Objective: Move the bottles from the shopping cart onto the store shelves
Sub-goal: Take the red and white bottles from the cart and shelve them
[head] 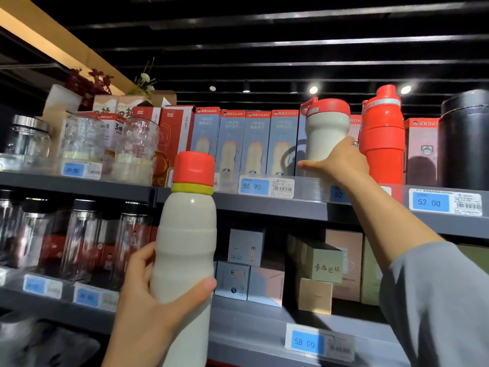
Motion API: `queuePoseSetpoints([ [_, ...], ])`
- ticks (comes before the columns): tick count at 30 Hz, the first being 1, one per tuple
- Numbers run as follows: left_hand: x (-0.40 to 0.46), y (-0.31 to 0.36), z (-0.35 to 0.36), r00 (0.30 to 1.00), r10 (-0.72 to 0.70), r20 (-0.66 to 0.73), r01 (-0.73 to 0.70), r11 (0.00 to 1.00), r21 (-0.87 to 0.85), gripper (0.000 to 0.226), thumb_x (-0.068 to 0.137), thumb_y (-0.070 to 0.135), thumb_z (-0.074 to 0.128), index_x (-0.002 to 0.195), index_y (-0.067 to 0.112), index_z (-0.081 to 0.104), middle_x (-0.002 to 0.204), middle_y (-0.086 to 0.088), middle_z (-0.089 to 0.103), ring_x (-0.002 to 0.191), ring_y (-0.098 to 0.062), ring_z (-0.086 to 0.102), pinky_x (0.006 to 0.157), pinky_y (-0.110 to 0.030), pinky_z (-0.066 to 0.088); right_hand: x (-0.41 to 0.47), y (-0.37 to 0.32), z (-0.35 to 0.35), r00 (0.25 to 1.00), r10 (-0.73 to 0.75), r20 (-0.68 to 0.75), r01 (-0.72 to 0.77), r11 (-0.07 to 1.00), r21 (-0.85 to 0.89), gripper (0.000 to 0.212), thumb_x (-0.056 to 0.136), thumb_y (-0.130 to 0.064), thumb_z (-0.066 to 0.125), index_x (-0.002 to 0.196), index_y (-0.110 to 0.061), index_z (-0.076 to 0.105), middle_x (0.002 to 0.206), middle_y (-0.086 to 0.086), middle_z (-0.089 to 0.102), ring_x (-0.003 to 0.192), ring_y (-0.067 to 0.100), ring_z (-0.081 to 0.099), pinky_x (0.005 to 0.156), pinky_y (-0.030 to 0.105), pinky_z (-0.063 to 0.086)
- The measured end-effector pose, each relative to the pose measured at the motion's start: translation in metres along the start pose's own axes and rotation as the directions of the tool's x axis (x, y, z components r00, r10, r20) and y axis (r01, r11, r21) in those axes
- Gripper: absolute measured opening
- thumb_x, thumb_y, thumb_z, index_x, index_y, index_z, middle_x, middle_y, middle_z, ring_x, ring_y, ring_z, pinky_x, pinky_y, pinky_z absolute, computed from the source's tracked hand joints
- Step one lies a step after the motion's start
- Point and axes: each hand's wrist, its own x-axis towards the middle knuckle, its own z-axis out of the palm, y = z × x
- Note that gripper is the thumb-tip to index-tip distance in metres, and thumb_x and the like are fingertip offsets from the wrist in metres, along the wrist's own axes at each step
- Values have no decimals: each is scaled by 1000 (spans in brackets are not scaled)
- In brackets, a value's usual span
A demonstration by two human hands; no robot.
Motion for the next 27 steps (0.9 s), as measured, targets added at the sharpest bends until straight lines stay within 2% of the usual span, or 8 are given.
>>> queuePoseSetpoints([
  [2,-2,0,2,1000,-3,-14,3,1000,-8,75,42,36,94,98,44,45,98,12,60,84,-14,62,63,-29,45,-3,0,0,1000,-15,-16,15,1000,-14,113,60,-59,82,138,1,26,133,21,51,119,40,52,85,43,45],
  [9,0,3,4,1000,2,0,-2,1000,7,73,43,36,89,101,45,45,82,31,63,73,-5,66,62,-29,47,-4,-4,1,994,-78,-77,72,994,-84,118,57,-67,80,138,0,25,124,22,57,112,40,57,79,40,46],
  [12,2,8,8,1000,10,2,-10,1000,3,75,39,33,86,100,47,45,87,15,65,75,-12,65,61,-28,47,-4,-5,4,991,-99,-93,91,993,-80,115,56,-69,78,135,-2,28,122,20,58,111,39,58,78,40,45],
  [18,2,14,10,999,36,13,-36,999,-3,71,44,28,83,98,47,42,92,14,60,74,-9,65,59,-25,46,-18,-7,-2,994,-79,-72,76,997,-33,128,57,-72,75,148,-7,13,134,24,46,118,43,50,86,45,45],
  [20,4,13,8,999,46,19,-46,999,-3,69,46,30,82,99,48,41,88,18,63,73,-1,65,60,-26,48,-41,-13,-5,952,-229,-201,231,973,-13,114,68,-61,76,150,-11,16,139,23,36,126,41,39,96,47,41],
  [23,8,9,7,996,81,29,-81,996,19,71,43,36,81,101,48,41,85,36,59,77,6,63,64,-28,49,-108,-28,-2,773,-494,-398,579,806,123,76,82,-40,70,142,-6,36,137,17,41,125,30,39,104,35,35],
  [25,10,8,9,993,115,16,-115,993,39,73,41,41,83,101,48,41,91,29,62,78,4,64,66,-27,49,-168,-42,-1,850,-491,-192,519,718,464,72,82,-51,63,141,-18,38,136,0,48,123,13,45,101,26,37],
  [27,12,5,13,989,151,-1,-151,986,73,80,41,42,95,101,48,42,95,19,65,80,1,65,66,-25,51,-214,-57,-3,822,-521,228,204,644,738,68,77,-62,65,135,-38,40,131,-19,54,117,-3,52,97,24,44],
])
